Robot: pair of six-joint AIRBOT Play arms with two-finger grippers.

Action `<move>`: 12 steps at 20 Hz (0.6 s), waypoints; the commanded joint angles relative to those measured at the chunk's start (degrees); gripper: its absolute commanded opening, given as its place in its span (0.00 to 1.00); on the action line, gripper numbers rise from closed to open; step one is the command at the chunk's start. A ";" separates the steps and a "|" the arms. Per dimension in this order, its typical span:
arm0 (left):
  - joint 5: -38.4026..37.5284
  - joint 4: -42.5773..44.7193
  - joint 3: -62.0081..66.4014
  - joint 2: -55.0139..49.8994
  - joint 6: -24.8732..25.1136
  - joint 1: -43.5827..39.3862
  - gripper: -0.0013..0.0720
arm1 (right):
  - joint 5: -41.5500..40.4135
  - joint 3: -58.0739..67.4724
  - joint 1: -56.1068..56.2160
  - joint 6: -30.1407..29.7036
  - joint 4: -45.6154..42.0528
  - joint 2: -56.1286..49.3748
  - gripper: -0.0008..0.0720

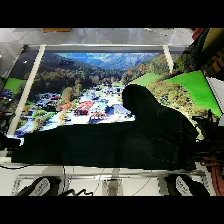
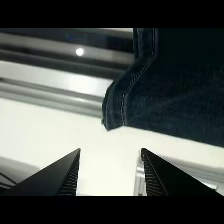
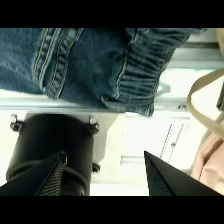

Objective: Fold the clothes and pants, and hang the long-sleeved shirts on hangers.

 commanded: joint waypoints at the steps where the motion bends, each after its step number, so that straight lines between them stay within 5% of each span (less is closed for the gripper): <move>1: 6.38 -0.02 0.00 0.02 -0.04 -3.39 0.58 | -3.48 -0.04 0.09 0.42 1.77 0.02 0.78; 4: 15.04 -1.66 0.00 0.02 -0.74 -10.12 0.58 | -5.46 -0.04 0.09 1.07 2.78 0.02 0.78; 6: 22.47 -6.75 0.13 0.02 -5.75 -15.91 0.59 | -6.99 -0.04 0.09 1.64 2.78 0.02 0.78; 8: 29.05 -19.21 0.92 0.02 -11.21 -23.04 0.59 | -11.15 -0.04 0.09 1.73 3.06 0.02 0.78; 12: 41.88 -48.19 1.33 -0.66 -10.54 -40.04 0.59 | -17.92 -0.04 0.09 1.84 9.88 0.02 0.78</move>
